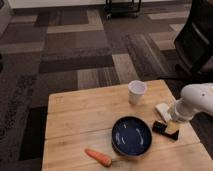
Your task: Place the eraser on the white sponge
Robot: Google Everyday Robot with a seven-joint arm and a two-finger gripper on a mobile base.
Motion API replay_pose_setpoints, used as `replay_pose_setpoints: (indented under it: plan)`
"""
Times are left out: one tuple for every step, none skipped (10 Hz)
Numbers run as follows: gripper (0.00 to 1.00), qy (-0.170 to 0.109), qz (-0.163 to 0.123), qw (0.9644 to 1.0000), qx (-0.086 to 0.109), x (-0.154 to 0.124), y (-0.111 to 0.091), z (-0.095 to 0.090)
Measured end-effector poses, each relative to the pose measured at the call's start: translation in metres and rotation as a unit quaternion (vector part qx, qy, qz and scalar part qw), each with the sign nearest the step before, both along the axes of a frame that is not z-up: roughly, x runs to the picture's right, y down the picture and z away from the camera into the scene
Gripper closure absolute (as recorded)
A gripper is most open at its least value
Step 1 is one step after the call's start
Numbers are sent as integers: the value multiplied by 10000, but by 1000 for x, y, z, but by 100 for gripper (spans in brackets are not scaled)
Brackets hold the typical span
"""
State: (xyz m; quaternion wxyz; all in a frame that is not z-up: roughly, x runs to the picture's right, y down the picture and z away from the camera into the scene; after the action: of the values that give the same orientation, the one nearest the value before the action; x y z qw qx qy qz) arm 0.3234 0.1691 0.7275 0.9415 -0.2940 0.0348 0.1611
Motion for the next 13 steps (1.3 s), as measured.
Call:
replay_pose_setpoints:
  plan:
    - [35, 22, -124, 9999, -42, -7, 1, 5]
    - [35, 23, -175, 9998, -70, -15, 2, 8]
    - [35, 6, -182, 9998, -70, -24, 4, 12]
    - [35, -5, -180, 9998, -77, -29, 6, 15]
    - [35, -2, -168, 9998, -95, -32, 10, 17]
    - [35, 0, -148, 9998, -119, -34, 13, 20]
    - [35, -4, -134, 9998, -148, -35, 17, 22]
    - [35, -6, -107, 9998, -184, -37, 20, 26]
    - [35, 10, -72, 9998, -211, -36, 23, 29]
    - [35, 24, -61, 9997, -217, -35, 24, 30]
    - [35, 69, -40, 9998, -209, -31, 26, 33]
    - [36, 96, -37, 9997, -200, -29, 26, 35]
    - [41, 100, -34, 9997, -224, -29, 29, 35]
